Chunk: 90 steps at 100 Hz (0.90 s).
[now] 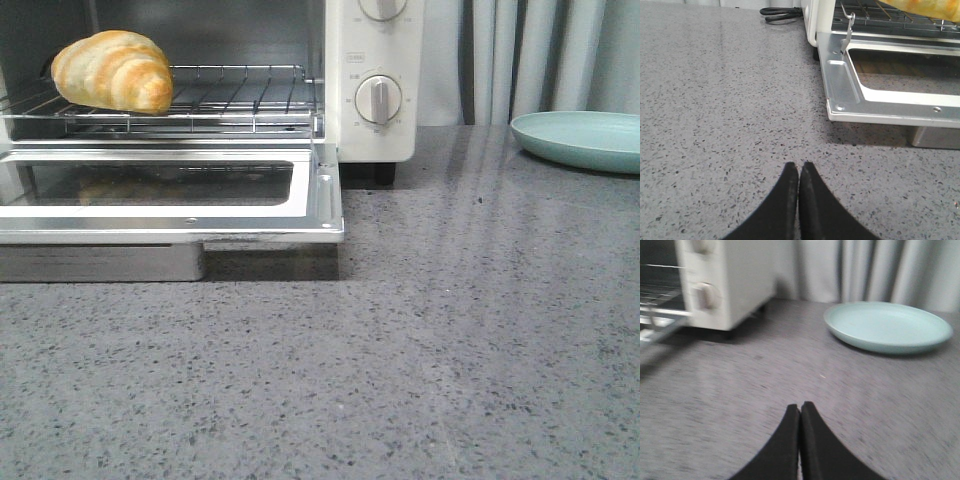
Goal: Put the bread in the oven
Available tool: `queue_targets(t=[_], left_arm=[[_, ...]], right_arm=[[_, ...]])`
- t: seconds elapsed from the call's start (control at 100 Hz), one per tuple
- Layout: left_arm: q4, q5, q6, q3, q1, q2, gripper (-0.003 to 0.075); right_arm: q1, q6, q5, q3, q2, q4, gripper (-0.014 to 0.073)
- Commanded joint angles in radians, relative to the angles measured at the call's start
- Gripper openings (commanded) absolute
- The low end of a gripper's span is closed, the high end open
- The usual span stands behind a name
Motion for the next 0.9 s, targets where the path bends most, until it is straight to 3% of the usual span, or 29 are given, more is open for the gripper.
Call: queue_targets(t=[0.0, 0.13, 0.42, 0.89], left_arm=[[-0.004, -0.052, -0.009, 0.024, 0.004, -0.02, -0.0021], [-0.004, -0.052, -0.009, 0.024, 0.004, -0.02, -0.0021], [-0.004, -0.052, -0.009, 0.024, 0.004, -0.02, -0.0021], [-0.004, -0.052, -0.009, 0.024, 0.004, -0.02, -0.0021]], right_arm=[[-0.095, 0.0, -0.156, 0.038, 0.025, 0.001, -0.0059], [-0.159, -0.002, -0.104, 0.056, 0.025, 0.001, -0.0059], [-0.164, -0.002, 0.091, 0.056, 0.02, 0.001, -0.0059], [-0.164, -0.012, 0.13, 0.056, -0.075, 0.006, -0.0059]])
